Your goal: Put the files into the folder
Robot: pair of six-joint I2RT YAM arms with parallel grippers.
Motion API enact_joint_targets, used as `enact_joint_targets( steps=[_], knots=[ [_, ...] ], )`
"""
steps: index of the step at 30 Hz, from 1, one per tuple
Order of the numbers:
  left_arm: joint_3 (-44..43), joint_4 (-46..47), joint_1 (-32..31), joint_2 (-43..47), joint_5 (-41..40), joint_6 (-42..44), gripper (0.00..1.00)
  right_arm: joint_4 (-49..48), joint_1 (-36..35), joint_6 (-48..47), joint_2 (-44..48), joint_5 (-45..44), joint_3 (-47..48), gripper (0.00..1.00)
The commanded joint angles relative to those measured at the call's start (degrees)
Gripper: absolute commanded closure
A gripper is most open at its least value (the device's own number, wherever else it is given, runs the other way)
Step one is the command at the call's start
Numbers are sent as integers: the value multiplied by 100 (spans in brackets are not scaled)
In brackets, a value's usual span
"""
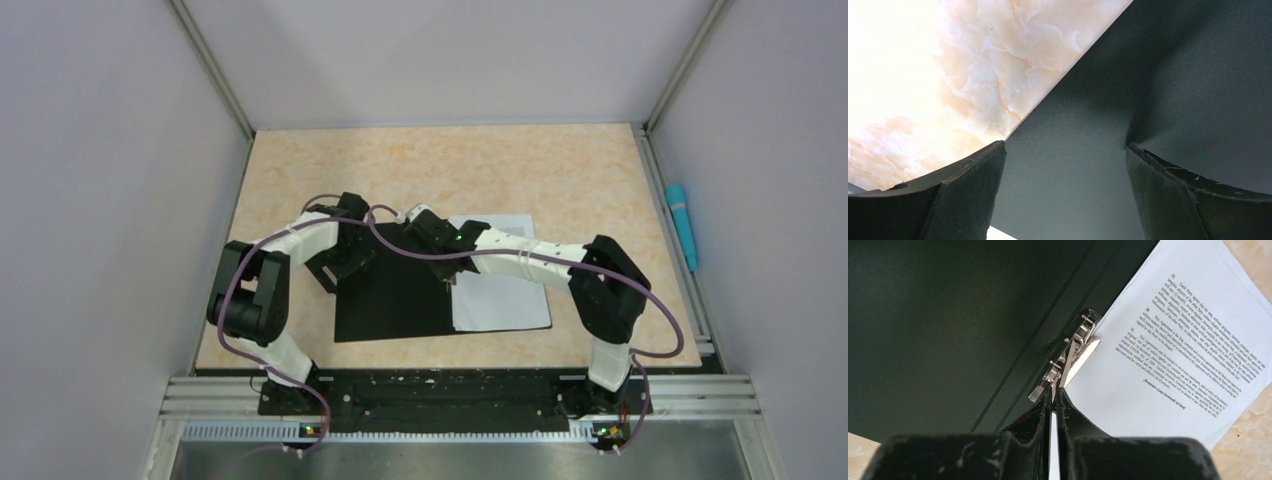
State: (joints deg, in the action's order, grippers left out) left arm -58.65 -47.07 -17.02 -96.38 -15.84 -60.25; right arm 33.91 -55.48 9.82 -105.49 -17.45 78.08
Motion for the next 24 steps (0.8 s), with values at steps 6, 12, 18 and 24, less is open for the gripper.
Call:
enact_joint_targets(
  steps=[6, 12, 18, 24],
  knots=[
    [396, -115, -12, -470, -178, -18, 6, 266, 41, 67, 211, -57, 423, 94],
    [407, -112, -12, -457, -182, -41, 6, 356, -3, 52, 202, -150, 509, 94],
    [416, -139, -12, -460, -188, -92, 7, 462, -41, 43, 226, -251, 624, 94],
    [405, -151, -10, -470, -192, -108, 7, 511, -63, 28, 222, -260, 679, 94]
  ],
)
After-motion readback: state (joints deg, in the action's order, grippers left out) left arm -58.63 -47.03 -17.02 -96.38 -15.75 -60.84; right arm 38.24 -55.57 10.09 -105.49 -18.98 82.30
